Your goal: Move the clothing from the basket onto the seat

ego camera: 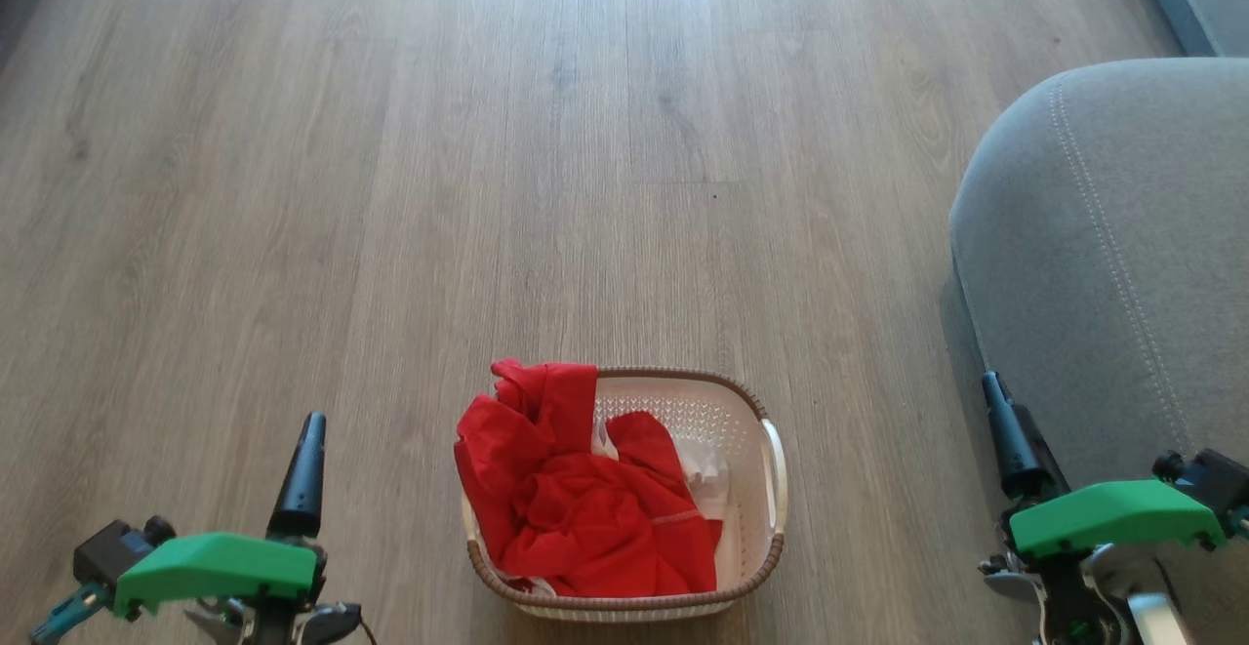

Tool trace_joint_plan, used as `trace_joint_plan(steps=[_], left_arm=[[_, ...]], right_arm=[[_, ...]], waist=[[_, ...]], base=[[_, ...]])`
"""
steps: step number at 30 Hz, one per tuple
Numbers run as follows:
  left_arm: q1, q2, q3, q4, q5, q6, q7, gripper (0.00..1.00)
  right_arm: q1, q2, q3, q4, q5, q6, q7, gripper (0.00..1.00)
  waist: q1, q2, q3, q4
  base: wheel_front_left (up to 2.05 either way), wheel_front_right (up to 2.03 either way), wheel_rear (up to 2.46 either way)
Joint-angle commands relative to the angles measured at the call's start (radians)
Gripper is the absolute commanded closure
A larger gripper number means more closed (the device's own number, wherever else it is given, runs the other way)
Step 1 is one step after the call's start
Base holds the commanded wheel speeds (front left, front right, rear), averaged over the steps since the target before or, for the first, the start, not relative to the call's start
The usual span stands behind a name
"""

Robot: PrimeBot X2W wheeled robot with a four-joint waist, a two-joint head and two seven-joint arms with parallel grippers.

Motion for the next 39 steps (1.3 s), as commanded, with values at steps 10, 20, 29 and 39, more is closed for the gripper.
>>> trace_joint_plan(steps=[10,20,29,39], left_arm=[[-0.045,0.009,0.000,-0.039,0.108,0.007,-0.034,0.00],[-0.046,0.010,-0.008,-0.043,0.219,0.017,-0.066,0.00],[-0.046,0.010,-0.014,-0.046,0.316,0.023,-0.092,0.00],[-0.046,0.011,-0.017,-0.044,0.432,0.029,-0.122,0.00]], right_arm=[[-0.059,-0.007,0.030,-0.032,-0.147,0.000,-0.034,0.00],[-0.071,-0.008,0.056,-0.024,-0.306,0.000,-0.067,0.00],[-0.077,-0.008,0.078,-0.015,-0.430,0.000,-0.093,0.00],[-0.084,-0.008,0.095,-0.004,-0.560,0.000,-0.123,0.00]], waist=[[0.0000,0.0000,-0.002,0.002],[0.0000,0.0000,-0.004,0.005],[0.0000,0.0000,-0.005,0.009],[0.0000,0.0000,-0.006,0.012]], base=[[0.00,0.00,0.00],[0.00,0.00,0.00],[0.00,0.00,0.00],[0.00,0.00,0.00]])
